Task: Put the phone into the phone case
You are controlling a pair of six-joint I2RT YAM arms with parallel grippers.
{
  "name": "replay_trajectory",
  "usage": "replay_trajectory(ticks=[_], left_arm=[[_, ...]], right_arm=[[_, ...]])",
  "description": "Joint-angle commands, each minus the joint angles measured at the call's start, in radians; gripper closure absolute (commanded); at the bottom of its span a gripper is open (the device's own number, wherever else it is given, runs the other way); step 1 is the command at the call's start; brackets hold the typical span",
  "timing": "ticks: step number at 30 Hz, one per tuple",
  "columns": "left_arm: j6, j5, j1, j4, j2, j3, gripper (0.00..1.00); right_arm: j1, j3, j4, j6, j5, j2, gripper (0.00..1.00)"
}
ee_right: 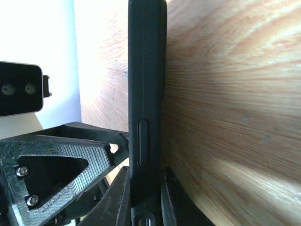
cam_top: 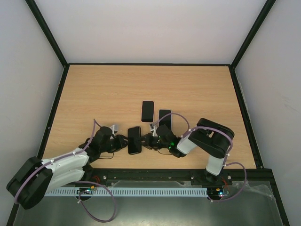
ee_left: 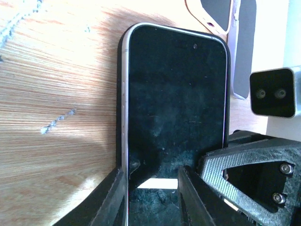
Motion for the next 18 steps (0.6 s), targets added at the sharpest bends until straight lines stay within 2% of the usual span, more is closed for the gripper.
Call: replay_trajectory(ticks=[1, 5, 9, 13, 18], left_arm=[[-0.006, 0.043, 0.019, -0.028, -0.059, 0.008, 0.66], [0.007, 0.064, 0.053, -0.120, -0.168, 0.037, 0.48], [0.029, 0.076, 0.091, -0.239, -0.306, 0.079, 0.28], [0.050, 0.124, 0.135, -0.334, -0.418, 0.137, 0.15], [0.072, 0.160, 0.154, -0.432, -0.504, 0.219, 0.06]], right_arm=[[0.007, 0.029, -0.088, -0.080, 0.047, -0.068, 0.91], [0.008, 0.004, -0.087, -0.101, 0.049, -0.143, 0.93], [0.007, -0.040, 0.023, -0.069, -0.014, -0.199, 0.94], [0.008, -0.079, 0.134, -0.037, -0.064, -0.271, 0.94], [0.008, -0.072, 0.077, -0.066, -0.091, -0.407, 0.94]])
